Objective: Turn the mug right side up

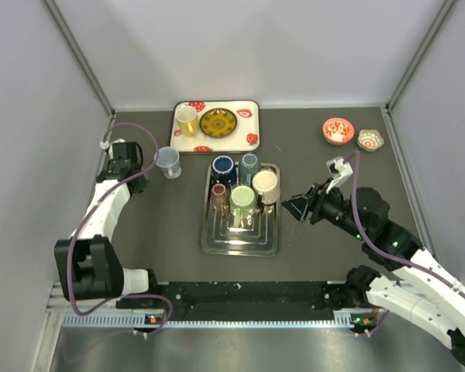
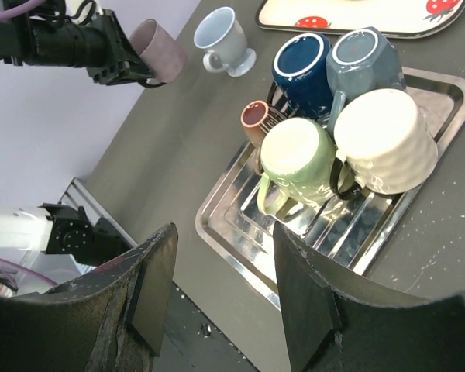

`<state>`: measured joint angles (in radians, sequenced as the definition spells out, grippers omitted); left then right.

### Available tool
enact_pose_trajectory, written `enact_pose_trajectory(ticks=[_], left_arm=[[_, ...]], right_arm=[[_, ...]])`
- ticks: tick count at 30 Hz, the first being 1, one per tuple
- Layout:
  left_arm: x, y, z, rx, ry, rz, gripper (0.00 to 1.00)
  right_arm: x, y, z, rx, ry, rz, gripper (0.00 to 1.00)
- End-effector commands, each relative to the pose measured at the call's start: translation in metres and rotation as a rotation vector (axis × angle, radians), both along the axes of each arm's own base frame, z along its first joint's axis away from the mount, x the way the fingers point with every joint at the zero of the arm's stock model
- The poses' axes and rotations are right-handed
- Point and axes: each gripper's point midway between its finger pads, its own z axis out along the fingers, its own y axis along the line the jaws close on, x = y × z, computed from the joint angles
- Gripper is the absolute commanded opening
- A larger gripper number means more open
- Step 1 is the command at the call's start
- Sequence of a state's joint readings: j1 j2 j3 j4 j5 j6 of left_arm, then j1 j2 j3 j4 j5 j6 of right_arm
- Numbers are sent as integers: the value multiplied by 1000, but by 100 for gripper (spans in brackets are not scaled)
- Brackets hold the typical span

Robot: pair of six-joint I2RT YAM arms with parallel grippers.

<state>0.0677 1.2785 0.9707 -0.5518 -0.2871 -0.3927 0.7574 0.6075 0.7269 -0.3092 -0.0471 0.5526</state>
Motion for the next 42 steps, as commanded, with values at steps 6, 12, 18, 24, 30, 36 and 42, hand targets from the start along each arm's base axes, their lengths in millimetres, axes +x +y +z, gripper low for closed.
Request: enact_pose_trajectory(ticks=[6,12,18,24,30,36,42], left_arm=[[68,27,7,6,-142,52,0],[86,23,-17,-34,-108,44,0],[104,15,-35,-94,-72,24,0],[107,15,-38,-102,-61,37,17],[91,24,-12,-57,-103,94,42],[59,35,23,-5,-124,175,64],[16,4,72,-29,-246,111,99]], right_arm=[[7,-1,-8,-65,-2,-19,53],[15,4,-17,-114,18,-19,53],[22,9,-16,-136,21,-18,53],[23,11,-20,-152,31,-14,53],[28,8,-26,-175,34,-37,56],[35,8,-39,-223,63,-59,58],[53,6,-69,-390,77,-171,60]])
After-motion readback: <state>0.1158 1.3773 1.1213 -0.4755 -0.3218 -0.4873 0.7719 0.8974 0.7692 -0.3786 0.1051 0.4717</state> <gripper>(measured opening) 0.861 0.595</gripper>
